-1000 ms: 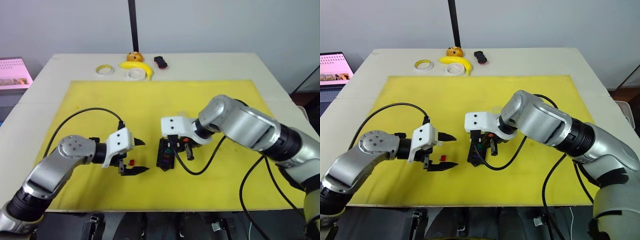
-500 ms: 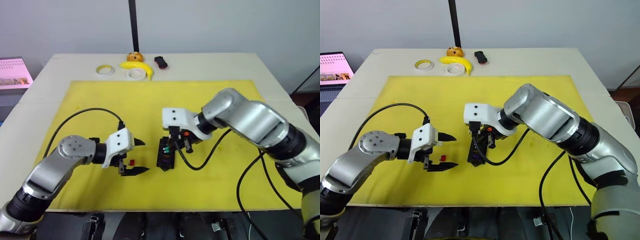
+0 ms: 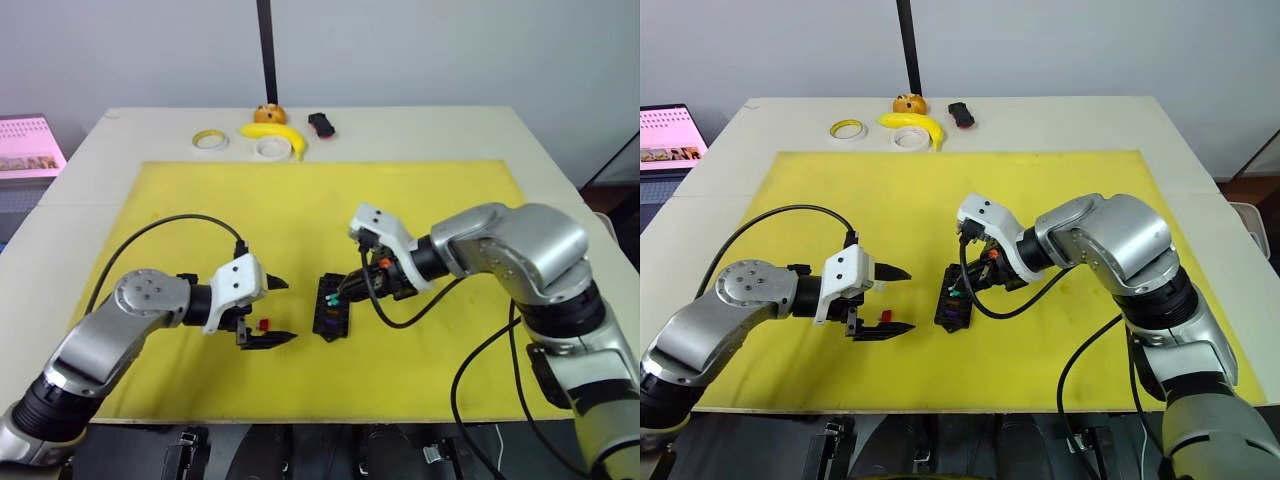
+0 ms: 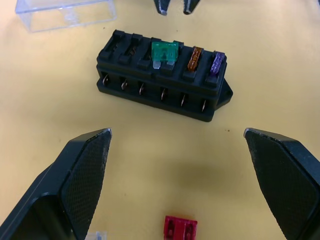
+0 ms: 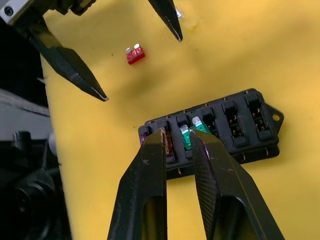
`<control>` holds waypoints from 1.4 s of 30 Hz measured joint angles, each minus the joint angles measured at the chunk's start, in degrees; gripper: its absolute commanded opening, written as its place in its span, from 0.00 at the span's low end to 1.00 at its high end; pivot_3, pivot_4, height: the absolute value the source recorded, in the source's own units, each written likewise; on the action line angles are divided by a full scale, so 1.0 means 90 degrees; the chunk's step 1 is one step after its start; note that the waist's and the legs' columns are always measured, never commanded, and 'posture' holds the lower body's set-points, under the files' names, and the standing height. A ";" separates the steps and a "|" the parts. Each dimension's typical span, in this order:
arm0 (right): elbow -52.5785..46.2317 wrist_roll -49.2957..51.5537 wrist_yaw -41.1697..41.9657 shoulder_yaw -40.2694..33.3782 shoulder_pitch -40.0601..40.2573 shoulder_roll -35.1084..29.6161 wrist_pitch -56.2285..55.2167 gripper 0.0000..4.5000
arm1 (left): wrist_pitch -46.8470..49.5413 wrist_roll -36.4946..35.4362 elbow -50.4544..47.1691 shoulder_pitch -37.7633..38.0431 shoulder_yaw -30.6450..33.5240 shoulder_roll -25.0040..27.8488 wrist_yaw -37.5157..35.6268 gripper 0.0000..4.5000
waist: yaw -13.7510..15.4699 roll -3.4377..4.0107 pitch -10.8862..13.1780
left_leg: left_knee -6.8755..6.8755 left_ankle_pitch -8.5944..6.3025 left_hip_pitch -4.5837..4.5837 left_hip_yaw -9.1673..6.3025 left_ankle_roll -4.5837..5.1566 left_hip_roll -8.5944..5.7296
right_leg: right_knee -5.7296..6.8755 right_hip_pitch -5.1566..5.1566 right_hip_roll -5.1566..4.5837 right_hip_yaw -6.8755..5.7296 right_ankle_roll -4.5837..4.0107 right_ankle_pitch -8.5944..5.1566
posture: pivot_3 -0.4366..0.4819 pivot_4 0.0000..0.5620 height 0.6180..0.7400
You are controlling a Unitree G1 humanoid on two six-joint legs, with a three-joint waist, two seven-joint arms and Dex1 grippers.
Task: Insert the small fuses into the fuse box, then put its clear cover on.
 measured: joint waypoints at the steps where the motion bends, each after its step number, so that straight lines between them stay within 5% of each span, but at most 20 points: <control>1: 0.0055 0.0103 -0.0156 -0.0004 0.0002 0.0000 0.0006 0.20 | -0.0003 0.0003 0.0020 -0.0011 -0.0001 -0.0001 -0.0011 1.00 | 0.0001 0.0000 0.0000 | 0.0000 0.0000 0.0000 0.0000 0.0000 0.0000 | 0.0000 0.0000 0.0000 0.0000 0.0000 0.0000 | 0.48 0.27 1.00; 17: 0.0890 0.2215 -0.2350 -0.0008 0.0126 -0.0023 0.0008 0.20 | -0.0033 0.0105 0.0054 -0.0088 -0.0010 -0.0030 -0.0060 1.00 | -0.0009 0.0000 0.0000 | 0.0000 0.0000 0.0000 0.0000 0.0000 0.0002 | 0.0001 0.0000 0.0002 0.0000 0.0000 0.0000 | 0.48 0.27 1.00; 35: 0.1491 0.3580 -0.3785 0.0045 -0.0043 0.0060 0.0009 0.20 | -0.0034 0.0148 0.0052 -0.0034 -0.0009 -0.0117 -0.0044 1.00 | -0.0008 0.0000 0.0000 | 0.0000 0.0000 0.0000 0.0000 0.0001 0.0003 | 0.0000 0.0000 0.0002 0.0000 0.0000 0.0000 | 0.48 0.27 1.00; 38: 0.1523 0.3651 -0.3888 0.0069 -0.0061 0.0060 0.0008 0.00 | -0.0039 0.0155 0.0052 -0.0034 -0.0010 -0.0117 -0.0042 1.00 | -0.0010 0.0000 0.0000 | 0.0000 0.0000 0.0000 0.0000 0.0001 0.0003 | 0.0000 0.0000 0.0002 0.0000 0.0000 0.0000 | 0.48 0.27 1.00; 42: 0.1537 0.3747 -0.3969 0.0121 -0.0130 0.0059 0.0009 0.00 | -0.0066 0.0189 0.0052 -0.0034 -0.0009 -0.0117 -0.0030 1.00 | -0.0009 0.0000 0.0000 | 0.0000 0.0000 0.0000 0.0001 0.0001 0.0003 | 0.0000 0.0000 0.0002 0.0000 0.0000 0.0000 | 0.48 0.27 1.00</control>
